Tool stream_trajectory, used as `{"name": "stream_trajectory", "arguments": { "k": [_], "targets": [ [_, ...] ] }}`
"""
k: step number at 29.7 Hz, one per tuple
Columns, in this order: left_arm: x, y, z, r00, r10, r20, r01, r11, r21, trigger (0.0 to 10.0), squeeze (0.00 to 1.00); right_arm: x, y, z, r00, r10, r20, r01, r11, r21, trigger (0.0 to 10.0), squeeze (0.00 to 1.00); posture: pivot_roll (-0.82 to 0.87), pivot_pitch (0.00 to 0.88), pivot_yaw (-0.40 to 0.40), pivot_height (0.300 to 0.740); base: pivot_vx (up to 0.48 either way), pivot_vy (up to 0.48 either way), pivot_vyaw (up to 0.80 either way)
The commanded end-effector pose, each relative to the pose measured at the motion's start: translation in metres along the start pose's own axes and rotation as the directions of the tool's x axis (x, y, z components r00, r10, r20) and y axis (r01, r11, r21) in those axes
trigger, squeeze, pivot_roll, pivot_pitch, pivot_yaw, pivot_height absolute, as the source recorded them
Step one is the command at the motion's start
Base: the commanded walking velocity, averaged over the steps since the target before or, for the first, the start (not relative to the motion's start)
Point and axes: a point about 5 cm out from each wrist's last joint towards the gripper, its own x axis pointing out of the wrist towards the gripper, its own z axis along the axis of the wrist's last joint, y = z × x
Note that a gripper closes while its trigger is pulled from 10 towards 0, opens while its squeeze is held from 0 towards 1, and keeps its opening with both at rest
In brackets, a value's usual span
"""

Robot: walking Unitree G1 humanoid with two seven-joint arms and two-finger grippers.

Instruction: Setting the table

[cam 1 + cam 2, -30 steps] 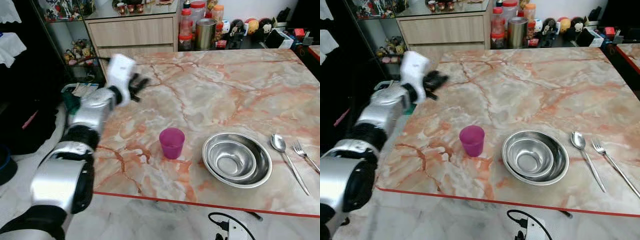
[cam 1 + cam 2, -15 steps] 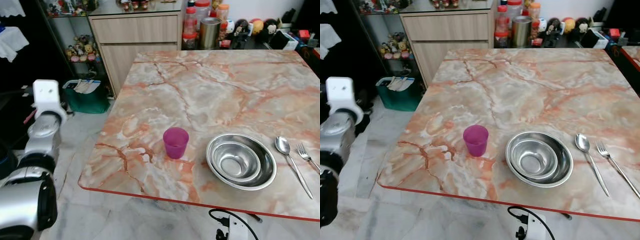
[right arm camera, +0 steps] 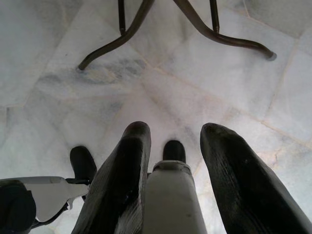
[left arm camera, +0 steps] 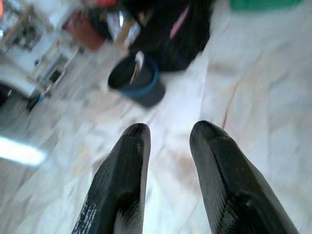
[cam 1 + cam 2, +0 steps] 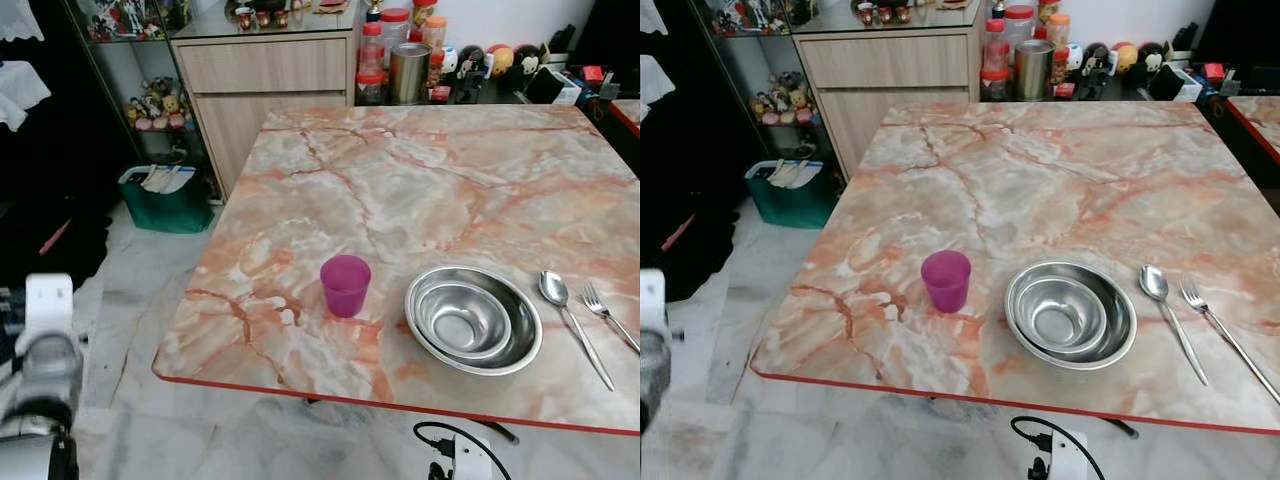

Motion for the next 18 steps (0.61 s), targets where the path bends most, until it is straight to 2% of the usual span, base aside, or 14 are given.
{"name": "stream_trajectory", "arguments": {
  "k": [1,2,3,5,6,9,10,11,14,16,18],
  "targets": [
    [-0.003,-0.001,-0.015,0.998,0.010,-0.057,-0.008,0.999,0.041,10.0,0.00,-0.001,0.002,-0.003,1.000,0.010,-0.007,-0.011,1.000,-0.004,10.0,0.00,-0.01,0.000,0.073,0.740,0.000,0.000,0.00],
    [-0.006,-0.002,-0.024,0.997,0.013,-0.080,-0.010,0.999,0.040,10.0,0.00,-0.001,0.003,-0.003,1.000,0.011,-0.007,-0.011,1.000,-0.004,10.0,0.00,-0.01,0.000,0.073,0.740,0.000,0.000,0.00],
    [-0.006,-0.002,-0.024,0.997,0.013,-0.080,-0.010,0.999,0.040,10.0,0.00,-0.001,0.003,-0.003,1.000,0.011,-0.007,-0.011,1.000,-0.004,10.0,0.00,-0.01,0.000,0.073,0.740,0.000,0.000,0.00],
    [-0.016,-0.012,-0.050,0.988,-0.026,-0.154,0.038,0.996,0.079,10.0,0.00,-0.001,0.002,-0.004,1.000,0.012,-0.009,-0.012,1.000,-0.008,10.0,0.00,0.00,0.000,0.069,0.740,0.000,0.000,0.00],
    [-0.016,-0.012,-0.050,0.988,-0.026,-0.154,0.038,0.996,0.079,10.0,0.00,-0.001,0.002,-0.004,1.000,0.012,-0.009,-0.012,1.000,-0.008,10.0,0.00,0.00,0.000,0.069,0.740,0.000,0.000,0.00],
    [-0.027,-0.022,-0.073,0.969,-0.082,-0.233,0.103,0.991,0.081,10.0,0.00,-0.001,0.002,-0.005,1.000,0.013,-0.013,-0.013,1.000,-0.014,10.0,0.00,0.00,0.000,0.069,0.740,0.000,0.000,0.00],
    [-0.034,-0.029,-0.084,0.953,-0.126,-0.274,0.152,0.986,0.075,10.0,0.00,-0.001,0.002,-0.005,1.000,0.013,-0.015,-0.013,1.000,-0.015,10.0,0.00,-0.01,0.000,0.069,0.740,0.000,0.000,0.00],
    [-0.036,-0.031,-0.087,0.948,-0.142,-0.286,0.168,0.983,0.069,10.0,0.00,-0.001,0.002,-0.005,1.000,0.013,-0.015,-0.013,1.000,-0.015,10.0,0.00,-0.01,0.000,0.070,0.740,0.000,0.000,0.00],
    [-0.049,-0.050,-0.100,0.906,-0.260,-0.336,0.298,0.952,0.067,10.0,0.00,-0.001,0.002,-0.006,1.000,0.011,-0.016,-0.011,1.000,-0.015,10.0,0.00,-0.01,0.000,0.073,0.740,0.000,0.000,0.00],
    [-0.060,-0.064,-0.109,0.863,-0.353,-0.361,0.399,0.915,0.058,10.0,0.00,-0.001,0.002,-0.006,1.000,0.011,-0.017,-0.011,1.000,-0.016,10.0,0.00,-0.01,0.000,0.074,0.740,0.000,0.000,0.00],
    [-0.065,-0.069,-0.113,0.854,-0.366,-0.369,0.417,0.907,0.066,10.0,0.00,-0.001,0.002,-0.006,1.000,0.010,-0.017,-0.011,1.000,-0.016,10.0,0.00,-0.01,0.000,0.074,0.740,0.000,0.000,0.00]
  ]
}}
